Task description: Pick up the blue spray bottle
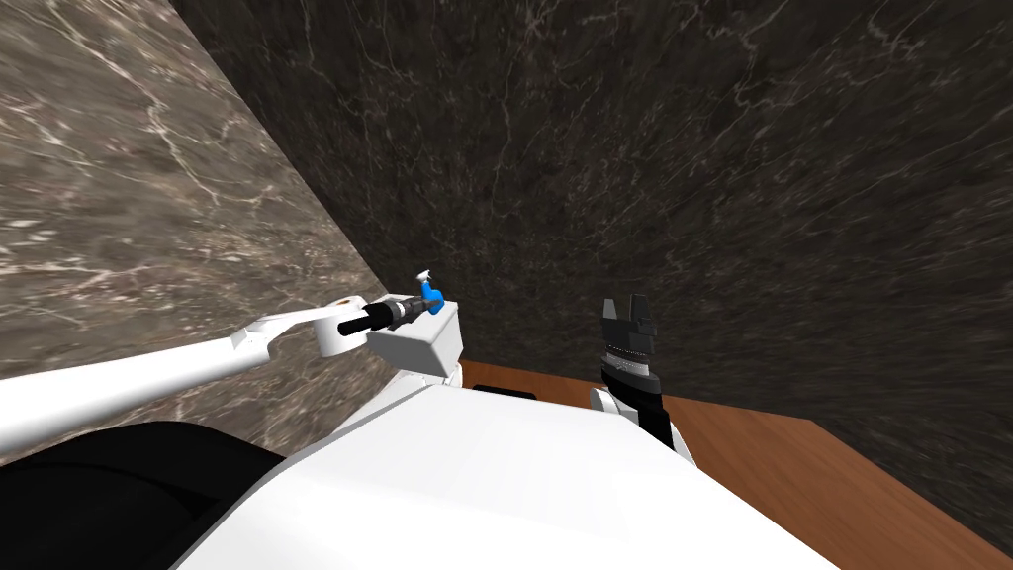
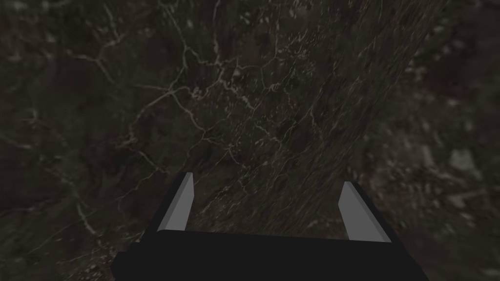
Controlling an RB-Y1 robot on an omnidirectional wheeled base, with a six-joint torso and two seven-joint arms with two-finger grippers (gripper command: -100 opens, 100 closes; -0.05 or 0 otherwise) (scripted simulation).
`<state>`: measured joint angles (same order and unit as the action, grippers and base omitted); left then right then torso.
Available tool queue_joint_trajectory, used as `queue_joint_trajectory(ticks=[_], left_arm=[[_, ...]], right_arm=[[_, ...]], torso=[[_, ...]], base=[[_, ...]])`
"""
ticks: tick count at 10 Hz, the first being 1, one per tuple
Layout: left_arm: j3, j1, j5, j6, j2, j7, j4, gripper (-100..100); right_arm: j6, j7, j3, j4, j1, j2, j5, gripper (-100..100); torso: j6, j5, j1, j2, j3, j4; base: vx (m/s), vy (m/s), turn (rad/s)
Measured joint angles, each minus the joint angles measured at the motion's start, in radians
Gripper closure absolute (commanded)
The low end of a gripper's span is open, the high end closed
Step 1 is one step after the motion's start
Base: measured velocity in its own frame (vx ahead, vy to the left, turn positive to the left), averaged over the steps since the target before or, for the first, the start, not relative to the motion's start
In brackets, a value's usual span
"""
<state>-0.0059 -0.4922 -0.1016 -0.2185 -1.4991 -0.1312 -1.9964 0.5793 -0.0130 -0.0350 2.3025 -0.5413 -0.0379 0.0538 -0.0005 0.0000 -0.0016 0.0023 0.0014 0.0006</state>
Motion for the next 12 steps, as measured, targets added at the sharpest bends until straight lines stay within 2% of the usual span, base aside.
queue_joint_trajectory(ticks=[1, 2, 4, 6, 7, 9, 11, 12], left_arm=[[-0.027, 0.029, -0.005, 0.001, -0.002, -0.002, 0.007, -100], [-0.037, 0.045, -0.004, -0.002, 0.002, -0.003, 0.004, -100], [-0.094, 0.104, -0.060, 0.033, -0.006, -0.047, 0.061, -100], [-0.148, 0.160, -0.079, 0.040, -0.006, -0.059, 0.089, -100], [-0.159, 0.179, -0.082, 0.040, -0.008, -0.058, 0.090, -100], [-0.222, 0.246, -0.141, 0.070, -0.014, -0.103, 0.147, -100], [-0.283, 0.314, -0.159, 0.078, -0.014, -0.115, 0.177, -100], [-0.314, 0.346, -0.187, 0.097, -0.019, -0.138, 0.206, -100]], right_arm=[[0.000, 0.000, 0.000, 0.000, 0.000, 0.000, 0.000, 0], [0.000, 0.000, 0.000, 0.000, 0.000, 0.000, 0.000, 0], [0.000, 0.000, 0.000, 0.000, 0.000, 0.000, 0.000, 0], [0.000, 0.000, 0.000, 0.000, 0.000, 0.000, 0.000, 0], [0.000, 0.000, 0.000, 0.000, 0.000, 0.000, 0.000, 0], [0.000, 0.000, 0.000, 0.000, 0.000, 0.000, 0.000, 0], [0.000, 0.000, 0.000, 0.000, 0.000, 0.000, 0.000, 0], [0.000, 0.000, 0.000, 0.000, 0.000, 0.000, 0.000, 0]], torso=[[0.000, 0.000, 0.001, -0.001, -0.001, 0.000], [0.000, 0.000, 0.001, -0.002, -0.001, 0.000], [0.000, 0.000, -0.001, 0.001, 0.000, 0.000], [0.000, 0.000, 0.001, -0.001, -0.001, 0.000], [0.000, 0.000, 0.001, -0.002, -0.001, 0.000], [0.000, 0.000, -0.001, 0.000, 0.000, 0.000], [0.000, 0.000, 0.001, -0.001, -0.001, 0.000], [0.000, 0.000, 0.000, 0.000, 0.000, 0.000]], base=[[0.000, 0.000, 0.000], [-0.042, -0.034, -0.007], [-0.037, -0.035, 0.002], [0.003, 0.002, -0.001], [-0.033, -0.028, -0.007], [-0.039, -0.032, 0.001], [-0.026, -0.018, -0.004], [-0.053, -0.041, -0.001]])
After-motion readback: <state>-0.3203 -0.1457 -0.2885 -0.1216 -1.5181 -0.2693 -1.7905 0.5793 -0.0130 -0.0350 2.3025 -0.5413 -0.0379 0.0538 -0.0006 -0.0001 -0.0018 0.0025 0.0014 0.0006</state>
